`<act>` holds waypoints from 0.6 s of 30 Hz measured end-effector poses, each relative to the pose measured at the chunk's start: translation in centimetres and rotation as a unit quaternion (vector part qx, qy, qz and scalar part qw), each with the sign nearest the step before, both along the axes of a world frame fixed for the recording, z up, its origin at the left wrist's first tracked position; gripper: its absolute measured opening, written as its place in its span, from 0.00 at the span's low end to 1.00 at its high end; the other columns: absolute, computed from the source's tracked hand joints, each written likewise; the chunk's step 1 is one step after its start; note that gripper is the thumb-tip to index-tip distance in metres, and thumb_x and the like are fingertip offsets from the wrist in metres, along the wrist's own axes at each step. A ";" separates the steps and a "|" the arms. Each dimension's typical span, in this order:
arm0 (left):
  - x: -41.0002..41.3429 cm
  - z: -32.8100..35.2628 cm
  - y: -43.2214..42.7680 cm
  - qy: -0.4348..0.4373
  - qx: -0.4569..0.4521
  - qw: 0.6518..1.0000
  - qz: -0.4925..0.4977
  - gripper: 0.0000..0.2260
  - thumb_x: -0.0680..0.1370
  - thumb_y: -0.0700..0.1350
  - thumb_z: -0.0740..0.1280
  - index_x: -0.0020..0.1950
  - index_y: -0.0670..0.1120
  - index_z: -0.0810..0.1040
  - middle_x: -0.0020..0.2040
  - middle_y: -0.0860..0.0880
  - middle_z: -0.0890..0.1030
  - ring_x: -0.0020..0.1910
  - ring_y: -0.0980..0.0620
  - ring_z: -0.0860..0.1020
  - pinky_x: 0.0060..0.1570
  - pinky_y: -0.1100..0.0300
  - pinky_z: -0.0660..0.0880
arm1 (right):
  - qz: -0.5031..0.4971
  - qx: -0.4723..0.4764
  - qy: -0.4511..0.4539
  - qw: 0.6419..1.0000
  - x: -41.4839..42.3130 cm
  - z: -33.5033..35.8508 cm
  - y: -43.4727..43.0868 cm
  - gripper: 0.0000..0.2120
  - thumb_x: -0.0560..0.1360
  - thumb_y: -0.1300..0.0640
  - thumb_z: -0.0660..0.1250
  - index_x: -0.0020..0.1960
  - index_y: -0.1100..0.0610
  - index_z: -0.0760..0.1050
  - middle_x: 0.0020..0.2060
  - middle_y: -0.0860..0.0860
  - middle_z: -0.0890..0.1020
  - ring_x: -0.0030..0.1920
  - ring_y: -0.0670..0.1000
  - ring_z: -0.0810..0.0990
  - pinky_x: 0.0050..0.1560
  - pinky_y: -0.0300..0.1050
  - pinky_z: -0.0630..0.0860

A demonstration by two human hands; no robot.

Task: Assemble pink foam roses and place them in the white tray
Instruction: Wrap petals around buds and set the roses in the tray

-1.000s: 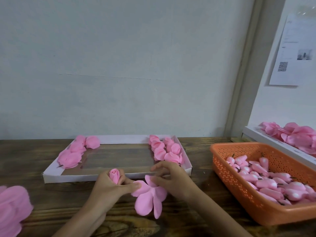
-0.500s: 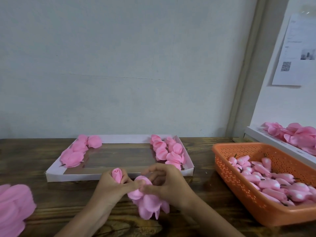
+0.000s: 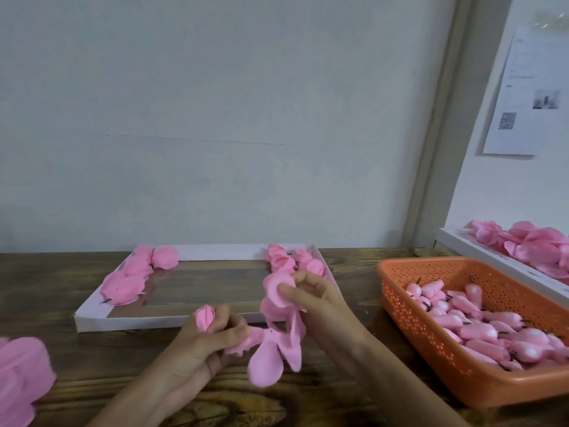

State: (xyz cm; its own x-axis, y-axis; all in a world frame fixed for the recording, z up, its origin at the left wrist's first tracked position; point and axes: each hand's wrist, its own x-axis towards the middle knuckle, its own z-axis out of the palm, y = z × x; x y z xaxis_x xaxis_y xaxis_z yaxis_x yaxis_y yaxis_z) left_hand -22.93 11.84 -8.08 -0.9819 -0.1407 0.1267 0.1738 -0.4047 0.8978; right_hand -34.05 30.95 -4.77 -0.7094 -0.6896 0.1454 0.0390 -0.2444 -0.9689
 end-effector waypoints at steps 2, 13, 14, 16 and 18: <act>0.5 0.0 0.2 -0.012 0.010 0.998 -0.063 0.25 0.67 0.29 0.80 0.30 0.46 0.64 0.35 0.45 0.73 0.31 0.51 0.73 0.31 0.62 0.75 | 0.001 -0.052 -0.064 0.997 -0.3 0.3 -0.1 0.19 0.76 0.51 0.72 0.62 0.60 0.77 0.60 0.55 0.84 0.56 0.52 0.85 0.54 0.54 0.81; 0.6 0.5 0.4 -0.059 -0.126 0.990 -0.013 0.20 0.62 0.32 0.72 0.33 0.43 0.59 0.35 0.41 0.58 0.32 0.49 0.61 0.29 0.63 0.62 | -0.090 0.248 0.165 0.950 -0.3 -0.7 0.0 0.09 0.83 0.49 0.66 0.54 0.55 0.74 0.46 0.49 0.79 0.41 0.45 0.77 0.37 0.37 0.72; 0.6 0.5 0.2 -0.061 -0.121 0.991 -0.003 0.21 0.63 0.32 0.71 0.34 0.43 0.57 0.36 0.41 0.56 0.32 0.49 0.60 0.29 0.63 0.62 | -0.105 0.306 0.270 0.907 -0.2 -1.0 0.0 0.07 0.82 0.49 0.65 0.50 0.52 0.74 0.42 0.44 0.78 0.39 0.42 0.75 0.38 0.36 0.70; 0.6 0.6 -0.1 -0.064 -0.111 0.992 0.010 0.22 0.64 0.32 0.70 0.35 0.43 0.55 0.38 0.40 0.54 0.34 0.48 0.59 0.30 0.62 0.60 | -0.122 0.365 0.404 0.830 0.2 -1.7 -0.1 0.09 0.82 0.50 0.65 0.43 0.50 0.72 0.37 0.44 0.78 0.37 0.45 0.76 0.35 0.38 0.68; 0.7 0.6 -0.2 -0.069 -0.103 0.992 0.018 0.20 0.63 0.33 0.70 0.35 0.40 0.57 0.38 0.39 0.54 0.38 0.43 0.58 0.35 0.59 0.59 | -0.135 0.390 0.472 0.779 0.4 -2.5 -0.3 0.10 0.81 0.51 0.64 0.42 0.52 0.71 0.36 0.46 0.77 0.38 0.50 0.75 0.33 0.41 0.66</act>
